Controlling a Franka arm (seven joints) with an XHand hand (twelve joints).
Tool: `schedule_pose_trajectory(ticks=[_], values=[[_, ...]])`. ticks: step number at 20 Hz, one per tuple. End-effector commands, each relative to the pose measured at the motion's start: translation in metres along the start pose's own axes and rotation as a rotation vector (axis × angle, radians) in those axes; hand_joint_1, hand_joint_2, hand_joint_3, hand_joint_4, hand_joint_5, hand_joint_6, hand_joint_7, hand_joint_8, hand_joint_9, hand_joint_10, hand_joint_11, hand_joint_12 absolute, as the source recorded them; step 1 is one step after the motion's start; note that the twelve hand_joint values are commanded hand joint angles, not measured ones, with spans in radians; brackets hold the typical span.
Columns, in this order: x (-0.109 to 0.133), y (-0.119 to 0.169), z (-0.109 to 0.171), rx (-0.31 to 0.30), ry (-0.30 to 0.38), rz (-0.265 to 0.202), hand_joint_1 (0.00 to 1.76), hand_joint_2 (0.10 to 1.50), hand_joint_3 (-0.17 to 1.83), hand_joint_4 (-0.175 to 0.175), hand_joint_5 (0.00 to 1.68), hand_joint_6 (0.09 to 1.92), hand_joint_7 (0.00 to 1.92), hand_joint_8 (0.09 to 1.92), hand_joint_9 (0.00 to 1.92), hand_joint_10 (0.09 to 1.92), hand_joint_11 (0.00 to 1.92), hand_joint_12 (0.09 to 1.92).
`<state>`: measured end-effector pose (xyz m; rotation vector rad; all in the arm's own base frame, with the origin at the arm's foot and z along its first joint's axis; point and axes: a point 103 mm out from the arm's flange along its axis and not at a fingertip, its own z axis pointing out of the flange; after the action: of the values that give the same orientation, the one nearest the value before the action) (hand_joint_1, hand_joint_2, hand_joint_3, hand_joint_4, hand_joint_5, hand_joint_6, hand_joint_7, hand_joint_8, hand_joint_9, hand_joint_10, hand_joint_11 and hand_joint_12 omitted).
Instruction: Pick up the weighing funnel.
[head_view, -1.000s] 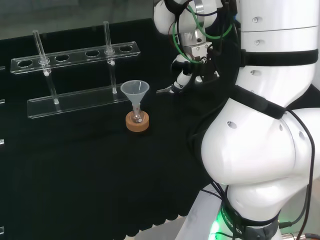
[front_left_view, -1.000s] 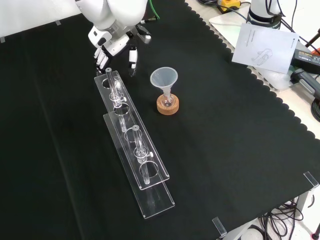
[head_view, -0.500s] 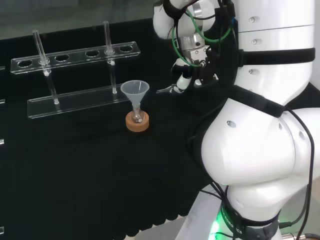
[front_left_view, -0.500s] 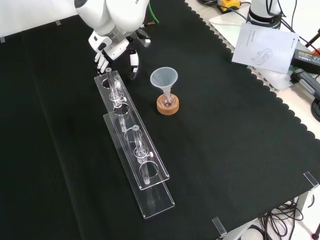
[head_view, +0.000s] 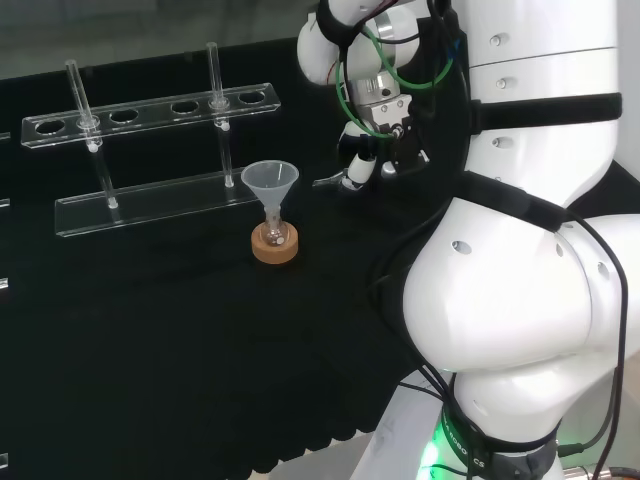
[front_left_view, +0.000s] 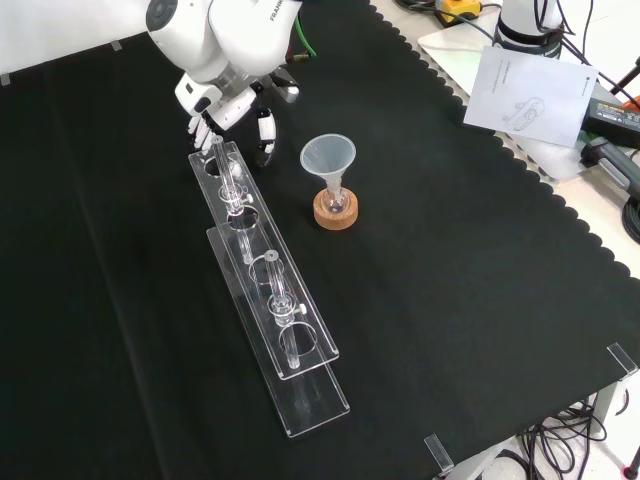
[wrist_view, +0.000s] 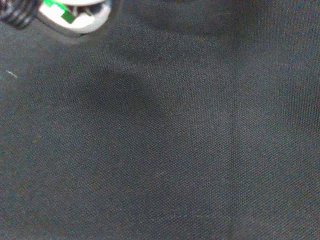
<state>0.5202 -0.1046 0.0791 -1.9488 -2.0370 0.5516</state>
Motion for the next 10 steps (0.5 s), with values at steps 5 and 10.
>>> schedule_pose_trajectory(ticks=[5, 10], values=[[-0.0016, 0.0036, 0.0041, 0.000, -0.020, 0.025, 0.90, 0.59, 0.55, 0.003, 0.66, 0.59, 0.40, 0.66, 0.62, 0.54, 0.39, 1.31], [-0.0045, 0.0062, 0.0033, -0.014, -0.020, 0.043, 0.90, 0.60, 0.56, 0.001, 0.63, 0.64, 0.40, 0.66, 0.63, 0.55, 0.40, 1.31]])
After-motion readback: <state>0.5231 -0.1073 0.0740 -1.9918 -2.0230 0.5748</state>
